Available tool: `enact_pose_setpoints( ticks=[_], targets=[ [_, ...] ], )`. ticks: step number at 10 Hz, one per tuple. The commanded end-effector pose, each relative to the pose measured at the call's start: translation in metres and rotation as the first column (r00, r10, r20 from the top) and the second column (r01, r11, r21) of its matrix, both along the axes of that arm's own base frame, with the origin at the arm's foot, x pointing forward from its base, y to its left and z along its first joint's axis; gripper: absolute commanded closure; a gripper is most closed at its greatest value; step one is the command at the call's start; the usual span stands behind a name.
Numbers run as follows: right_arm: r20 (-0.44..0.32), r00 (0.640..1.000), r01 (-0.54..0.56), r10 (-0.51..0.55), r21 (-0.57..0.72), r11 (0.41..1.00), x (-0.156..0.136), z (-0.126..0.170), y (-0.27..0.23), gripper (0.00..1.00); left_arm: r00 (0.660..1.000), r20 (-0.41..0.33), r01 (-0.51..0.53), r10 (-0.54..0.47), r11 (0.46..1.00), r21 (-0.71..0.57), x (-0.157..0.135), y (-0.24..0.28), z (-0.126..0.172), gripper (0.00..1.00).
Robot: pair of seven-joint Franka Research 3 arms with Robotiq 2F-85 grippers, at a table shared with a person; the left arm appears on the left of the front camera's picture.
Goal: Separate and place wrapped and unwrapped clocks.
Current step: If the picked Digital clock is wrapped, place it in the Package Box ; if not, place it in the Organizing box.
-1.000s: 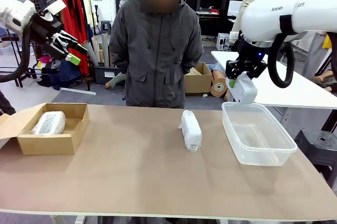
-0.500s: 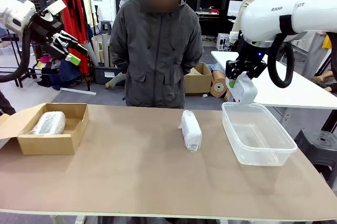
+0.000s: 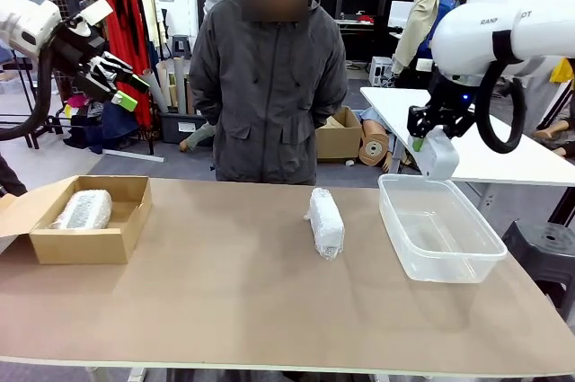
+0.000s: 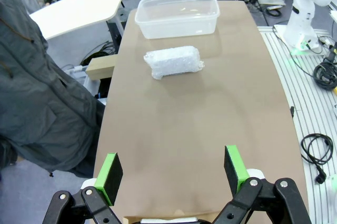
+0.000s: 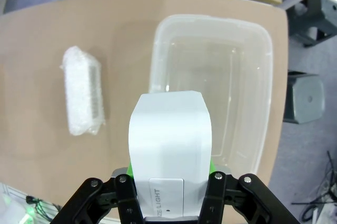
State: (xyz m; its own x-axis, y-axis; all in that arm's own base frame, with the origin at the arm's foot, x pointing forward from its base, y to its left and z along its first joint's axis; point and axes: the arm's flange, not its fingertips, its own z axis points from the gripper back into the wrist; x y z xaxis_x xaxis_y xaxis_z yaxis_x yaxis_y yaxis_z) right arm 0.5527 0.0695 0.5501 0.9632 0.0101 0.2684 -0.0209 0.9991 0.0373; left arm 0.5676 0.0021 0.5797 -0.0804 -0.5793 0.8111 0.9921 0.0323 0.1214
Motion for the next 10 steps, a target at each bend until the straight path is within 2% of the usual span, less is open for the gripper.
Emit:
enact_pose_setpoints(
  ticks=[1,5,7,10],
  targets=[
    [0.002,1.0,-0.004,0.004,0.01,1.0,0.012,-0.017,-0.017,1.0,1.0,-0.001,0.003,-0.003,1.0,-0.002,-0.002,0.0,0.001,0.0],
    [-0.07,0.996,0.062,-0.063,-0.024,0.998,0.047,-0.078,-0.038,1.0,1.0,-0.001,0.003,-0.003,1.0,-0.002,-0.002,0.0,0.001,0.0],
    [-0.115,0.991,0.065,-0.067,-0.013,0.998,0.046,-0.102,-0.039,1.0,1.0,-0.001,0.003,-0.003,1.0,-0.002,-0.002,0.0,0.001,0.0],
    [-0.106,0.99,0.094,-0.093,0.003,0.996,0.037,-0.13,-0.045,1.0,1.0,-0.001,0.003,-0.003,1.0,-0.002,-0.002,0.0,0.001,0.0]
  ],
)
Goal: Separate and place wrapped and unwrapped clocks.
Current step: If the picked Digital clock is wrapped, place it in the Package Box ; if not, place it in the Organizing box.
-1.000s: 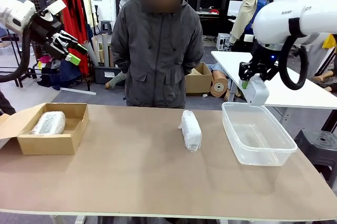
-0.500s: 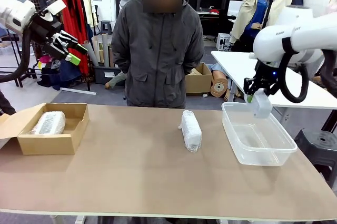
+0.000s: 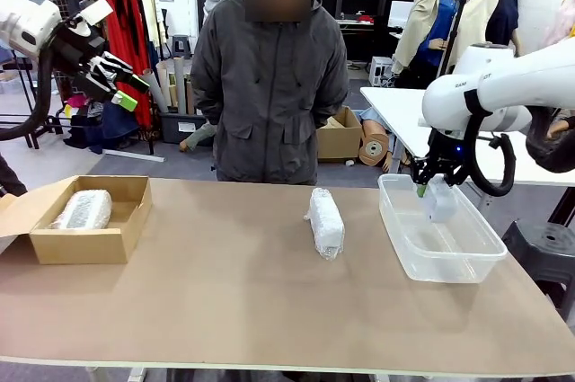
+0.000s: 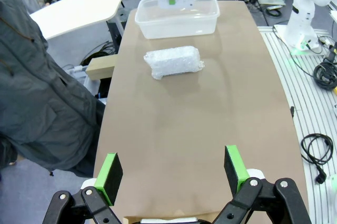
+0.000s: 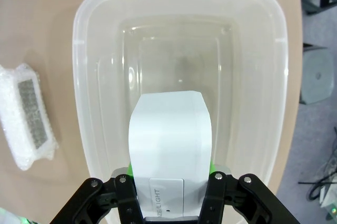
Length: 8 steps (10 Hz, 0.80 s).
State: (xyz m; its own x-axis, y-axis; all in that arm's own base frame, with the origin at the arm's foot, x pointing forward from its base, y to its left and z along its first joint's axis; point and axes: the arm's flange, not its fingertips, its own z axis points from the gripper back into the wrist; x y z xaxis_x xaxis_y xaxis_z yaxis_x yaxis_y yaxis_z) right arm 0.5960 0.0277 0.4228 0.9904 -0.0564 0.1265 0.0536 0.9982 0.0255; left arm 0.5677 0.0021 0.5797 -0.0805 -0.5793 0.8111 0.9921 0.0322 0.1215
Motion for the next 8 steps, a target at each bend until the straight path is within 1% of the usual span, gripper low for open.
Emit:
enact_pose_setpoints(
  ticks=[1,2,3,4,5,7,8],
  targets=[
    [0.041,0.999,0.022,-0.022,0.019,1.0,-0.008,-0.009,-0.005,1.0,1.0,-0.001,0.003,-0.003,1.0,-0.002,-0.002,0.0,0.001,0.0],
    [0.045,0.999,0.019,-0.021,0.038,0.999,-0.01,-0.016,-0.008,1.0,1.0,-0.001,0.003,-0.003,1.0,-0.002,-0.002,0.0,0.001,0.0],
    [0.039,0.999,0.023,-0.025,0.042,0.999,-0.011,-0.023,-0.009,1.0,1.0,-0.001,0.003,-0.003,1.0,-0.002,-0.002,0.0,0.001,0.0],
    [0.05,0.999,0.013,-0.015,0.035,0.999,-0.012,-0.03,-0.01,1.0,1.0,-0.001,0.003,-0.003,1.0,-0.002,-0.002,0.0,0.001,0.0],
    [0.042,0.999,0.025,-0.027,0.039,0.999,-0.015,-0.054,-0.008,1.0,1.0,-0.001,0.003,-0.003,1.0,-0.002,-0.002,0.0,0.001,0.0],
    [0.006,1.0,0.027,-0.027,0.043,0.999,-0.021,-0.055,-0.012,1.0,1.0,-0.001,0.003,-0.003,1.0,-0.002,-0.002,0.0,0.001,0.0],
    [0.021,1.0,0.001,-0.002,0.035,0.999,-0.009,-0.049,-0.016,1.0,1.0,-0.001,0.003,-0.003,1.0,-0.002,-0.002,0.0,0.001,0.0]
  ],
)
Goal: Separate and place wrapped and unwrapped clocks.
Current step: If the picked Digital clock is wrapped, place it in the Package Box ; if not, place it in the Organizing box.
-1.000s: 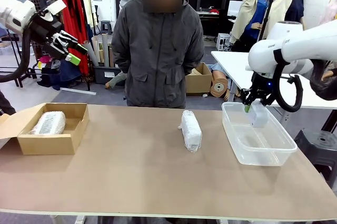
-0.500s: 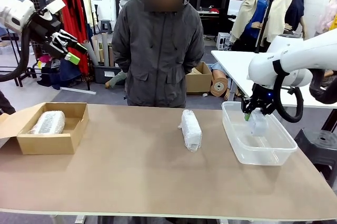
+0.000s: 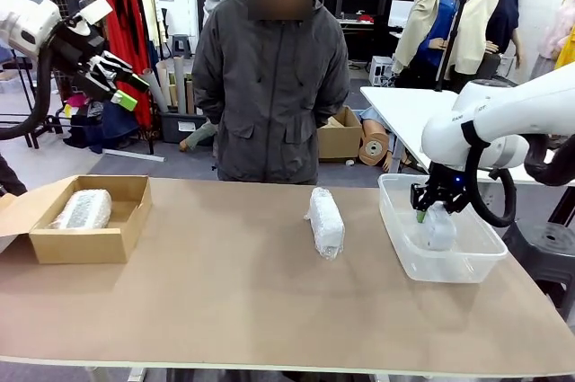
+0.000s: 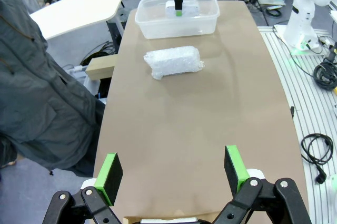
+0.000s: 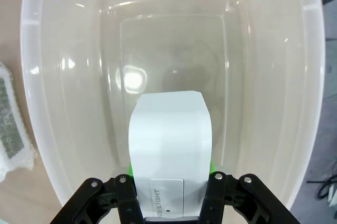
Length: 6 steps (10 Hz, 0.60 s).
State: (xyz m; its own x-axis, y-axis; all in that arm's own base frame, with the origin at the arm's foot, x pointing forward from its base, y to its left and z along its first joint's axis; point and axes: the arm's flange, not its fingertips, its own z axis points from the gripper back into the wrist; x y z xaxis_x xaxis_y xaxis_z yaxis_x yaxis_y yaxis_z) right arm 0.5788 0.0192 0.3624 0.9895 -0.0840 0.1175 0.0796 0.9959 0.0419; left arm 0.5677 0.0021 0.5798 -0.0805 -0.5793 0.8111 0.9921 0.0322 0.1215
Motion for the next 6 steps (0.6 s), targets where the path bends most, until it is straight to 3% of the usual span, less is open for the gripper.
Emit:
enact_pose_setpoints(
  ticks=[1,2,6],
  targets=[
    [0.054,0.998,0.018,-0.021,0.051,0.999,0.0028,0.0052,0.0066,1.0,1.0,-0.001,0.003,-0.003,1.0,-0.002,-0.0017,-0.0004,0.0007,0.0],
    [0.0,1.0,0.0,0.0,0.0,1.0,0.0,0.0,0.0,1.0,1.0,-0.001,0.003,-0.003,1.0,-0.002,-0.0017,-0.0004,0.0007,0.0],
    [0.0,1.0,0.0,0.0,0.0,1.0,0.0,0.0,0.0,1.0,1.0,-0.001,0.003,-0.003,1.0,-0.002,-0.0017,-0.0004,0.0007,0.0]
  ],
)
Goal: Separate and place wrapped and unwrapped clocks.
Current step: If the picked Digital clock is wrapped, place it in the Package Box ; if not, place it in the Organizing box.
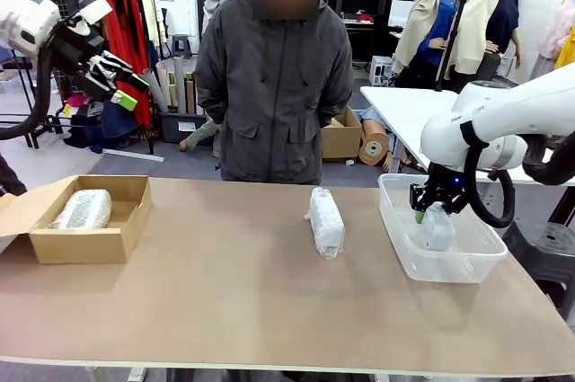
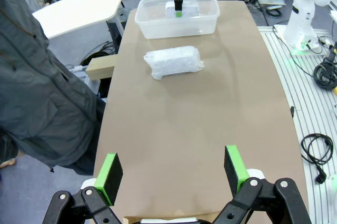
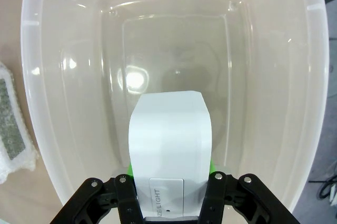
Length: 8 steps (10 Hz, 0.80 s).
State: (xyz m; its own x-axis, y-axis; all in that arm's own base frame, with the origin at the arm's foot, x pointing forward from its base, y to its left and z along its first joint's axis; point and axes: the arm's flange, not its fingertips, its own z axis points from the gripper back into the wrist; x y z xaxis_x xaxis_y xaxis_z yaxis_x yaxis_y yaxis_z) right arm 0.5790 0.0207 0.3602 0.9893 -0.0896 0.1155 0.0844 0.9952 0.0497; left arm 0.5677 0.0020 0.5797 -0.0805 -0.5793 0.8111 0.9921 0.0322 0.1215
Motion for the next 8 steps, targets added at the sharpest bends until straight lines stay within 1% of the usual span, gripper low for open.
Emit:
enact_pose_setpoints(
  ticks=[1,3,4,6,8],
  targets=[
    [0.001,1.0,-0.005,0.005,-0.008,1.0,0.0,0.002,-0.002,1.0,1.0,-0.001,0.003,-0.003,1.0,-0.002,-0.002,0.0,0.001,0.0],
    [0.0,1.0,0.0,0.0,0.0,1.0,0.0,0.0,0.0,1.0,1.0,-0.001,0.003,-0.003,1.0,-0.002,-0.002,0.0,0.001,0.0],
    [-0.02,1.0,-0.005,0.005,-0.017,1.0,0.005,0.002,-0.005,1.0,1.0,-0.001,0.003,-0.003,1.0,-0.002,-0.002,0.0,0.001,0.0],
    [-0.03,1.0,0.007,-0.007,-0.021,1.0,0.005,-0.011,-0.004,1.0,1.0,-0.001,0.003,-0.003,1.0,-0.002,-0.002,0.0,0.001,0.0],
    [-0.036,0.999,0.008,-0.009,-0.023,1.0,0.008,-0.017,-0.005,1.0,1.0,-0.001,0.003,-0.003,1.0,-0.002,-0.002,0.0,0.001,0.0]
  ],
)
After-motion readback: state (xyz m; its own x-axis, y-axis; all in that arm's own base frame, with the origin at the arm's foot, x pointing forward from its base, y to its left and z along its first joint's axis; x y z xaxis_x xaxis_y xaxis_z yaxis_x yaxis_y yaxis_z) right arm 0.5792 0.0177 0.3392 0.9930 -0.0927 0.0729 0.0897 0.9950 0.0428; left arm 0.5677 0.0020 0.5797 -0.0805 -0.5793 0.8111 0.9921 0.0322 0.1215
